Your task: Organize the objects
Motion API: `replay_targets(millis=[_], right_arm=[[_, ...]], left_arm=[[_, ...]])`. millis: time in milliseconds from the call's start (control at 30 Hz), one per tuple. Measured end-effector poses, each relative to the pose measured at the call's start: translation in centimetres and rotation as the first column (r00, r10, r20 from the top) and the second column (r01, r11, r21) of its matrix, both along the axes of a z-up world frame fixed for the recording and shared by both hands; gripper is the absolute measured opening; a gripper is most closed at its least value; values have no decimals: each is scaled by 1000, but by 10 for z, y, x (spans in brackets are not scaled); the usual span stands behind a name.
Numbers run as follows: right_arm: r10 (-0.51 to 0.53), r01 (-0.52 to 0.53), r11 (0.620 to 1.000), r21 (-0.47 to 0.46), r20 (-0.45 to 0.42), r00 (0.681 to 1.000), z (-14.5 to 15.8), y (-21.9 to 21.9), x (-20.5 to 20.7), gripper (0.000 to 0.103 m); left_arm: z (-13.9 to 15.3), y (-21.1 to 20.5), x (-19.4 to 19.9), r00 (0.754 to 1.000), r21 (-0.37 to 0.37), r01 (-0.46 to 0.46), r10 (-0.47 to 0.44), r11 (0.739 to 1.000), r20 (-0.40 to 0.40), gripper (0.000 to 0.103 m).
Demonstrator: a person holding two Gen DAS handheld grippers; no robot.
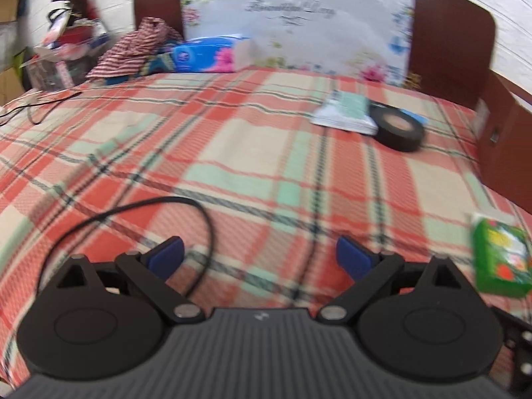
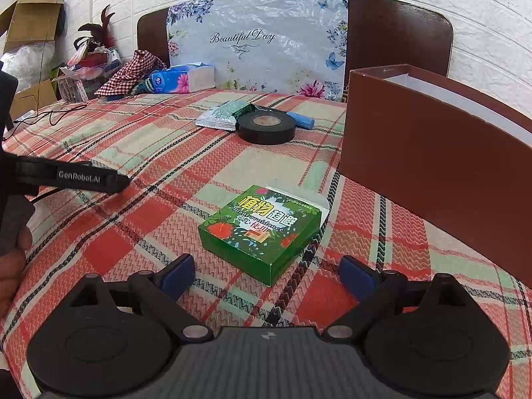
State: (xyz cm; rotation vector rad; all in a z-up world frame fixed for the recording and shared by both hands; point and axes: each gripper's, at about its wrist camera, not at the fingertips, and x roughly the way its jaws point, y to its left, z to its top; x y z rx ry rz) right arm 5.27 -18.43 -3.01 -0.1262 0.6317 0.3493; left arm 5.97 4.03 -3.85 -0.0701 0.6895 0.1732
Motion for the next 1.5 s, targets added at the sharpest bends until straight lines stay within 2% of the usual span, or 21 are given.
replay_targets(millis=[133,267,367,533,633,733,900,967,1000,1033,1067,1133,1167,1267,1333,1400,1467,1500], right_arm=[[3,-3,1000,6,-1,1000,0,-2,-1,94],[6,-6,1000,14,-3,1000,0,-3,-1,94],[10,-10,1000,18,-6,1000,0,-3,-1,96],[16,-16,1000,21,-8,1000,-1,-3,0,98],[15,-15,1000,19,-5,1000,-1,-3,-1,98],[14,-14,1000,15,-2,1000,-1,-2,-1,98],[23,-23,1000,10,-7,1000,-2,1,3,100],[26,-26,1000,14,-11,1000,-1,1,6,100],[25,-25,1000,16,-12,1000,-1,1,8,100],[21,-21,1000,18,-11,1000,-1,1,10,100],[18,-18,1000,20,-8,1000,-1,1,11,98],[20,-20,1000,23,1,1000,-1,1,13,89],[28,-28,999,28,10,1000,-1,1,12,79],[29,-31,999,42,37,999,1,-1,8,75],[17,-23,998,53,107,994,7,-3,-1,74],[7,-15,999,34,229,973,17,-3,-15,74],[-4,-8,999,33,326,946,28,-6,-21,74],[-3,-13,999,43,357,934,35,-9,-22,70]], left_arm=[[3,-15,-2,998,-33,61,-61,998,-18,101],[7,-19,-2,991,-128,123,-128,984,-31,102],[12,-17,1,987,-221,146,-158,964,-41,102],[16,-8,7,972,-428,191,-232,883,-45,101],[17,-3,11,970,-503,181,-238,845,-51,99],[20,-8,16,956,-565,216,-289,797,-42,98],[24,-38,28,920,-539,305,-389,785,-46,89],[23,-51,36,902,-534,334,-428,777,-59,75],[22,-58,38,888,-533,355,-455,768,-65,69],[20,-65,40,872,-530,373,-483,761,-79,58],[17,-73,41,859,-519,388,-503,762,-98,53],[15,-85,37,846,-454,433,-525,779,-95,52],[16,-89,35,841,-425,451,-533,785,-91,52],[22,-88,31,841,-400,467,-536,788,-73,47],[36,-87,26,840,-391,491,-542,779,-25,47],[55,-92,22,831,-355,530,-555,770,37,47],[73,-101,22,810,-320,574,-580,753,89,46],[82,-110,25,787,-318,607,-607,728,112,46]])
